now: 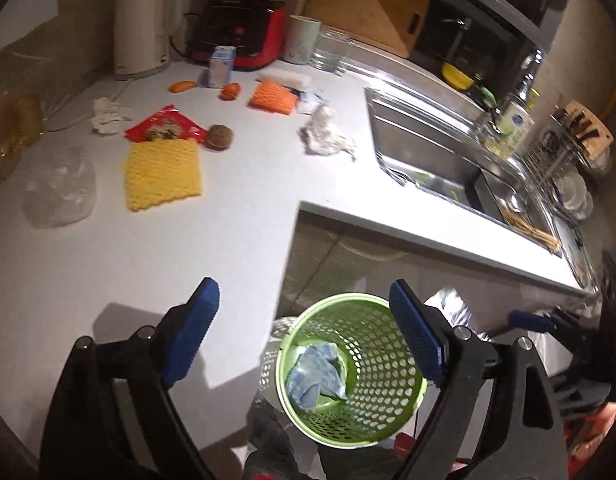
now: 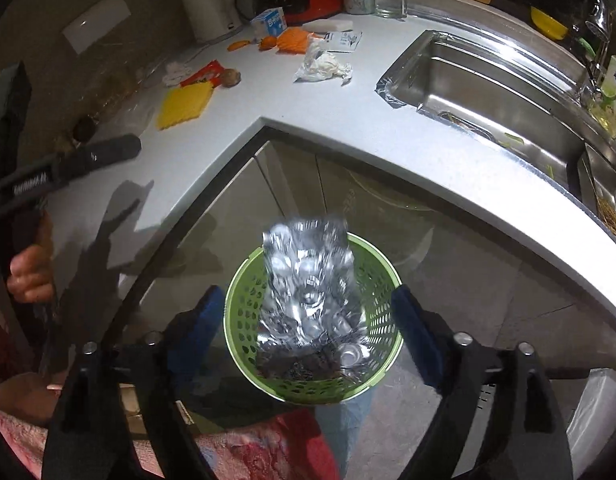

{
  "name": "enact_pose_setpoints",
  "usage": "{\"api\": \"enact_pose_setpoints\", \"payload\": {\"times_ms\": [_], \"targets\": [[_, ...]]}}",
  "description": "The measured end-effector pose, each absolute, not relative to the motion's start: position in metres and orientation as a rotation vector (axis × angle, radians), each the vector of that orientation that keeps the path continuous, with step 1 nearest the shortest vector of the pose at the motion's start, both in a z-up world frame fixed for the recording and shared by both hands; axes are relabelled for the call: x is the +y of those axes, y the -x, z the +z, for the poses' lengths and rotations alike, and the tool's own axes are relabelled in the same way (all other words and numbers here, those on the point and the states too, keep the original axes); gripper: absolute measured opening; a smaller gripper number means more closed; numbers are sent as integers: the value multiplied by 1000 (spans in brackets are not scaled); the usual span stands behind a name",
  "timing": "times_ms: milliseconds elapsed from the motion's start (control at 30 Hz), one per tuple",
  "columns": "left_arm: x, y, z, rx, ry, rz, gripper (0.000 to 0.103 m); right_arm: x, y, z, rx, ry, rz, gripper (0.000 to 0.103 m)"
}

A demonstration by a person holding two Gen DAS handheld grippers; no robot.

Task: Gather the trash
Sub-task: 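Carry the towel and foil pack to the green basket and release both, then grasp the yellow foam net with the left tool while the right tool grasps the crumpled tissue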

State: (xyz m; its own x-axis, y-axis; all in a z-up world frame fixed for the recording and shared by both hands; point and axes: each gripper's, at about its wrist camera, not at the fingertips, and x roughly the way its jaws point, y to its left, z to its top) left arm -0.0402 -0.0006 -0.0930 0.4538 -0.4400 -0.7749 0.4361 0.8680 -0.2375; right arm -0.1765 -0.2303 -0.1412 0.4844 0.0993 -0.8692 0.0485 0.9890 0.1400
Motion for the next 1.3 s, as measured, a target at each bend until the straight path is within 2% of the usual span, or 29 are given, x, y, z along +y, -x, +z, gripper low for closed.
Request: {"api": "enact_pose_setpoints", "payload": {"times_ms": [300,567,833,900,1067,1300], "targets": [[14,-26,-96,884,-7,-303,87,-242,126,-125,985,-166,34,97],[8,-90,-124,928,2,-209,87,-237,38,-107,914,-106,48,98],[6,-134,-156,1004,-25,-158,87,-244,-30,-117,924,-82,42,100],[5,-139,-164,1036,-15,-160,86,-247,-45,-124,938,-78,39,100],[6,-147,-171,1065,-4,-153,75,-256,-77,-136,959,-100,27,100],[5,-150,-171,1064,-3,-163,72,-255,-101,-145,977,-88,19,100]]}}
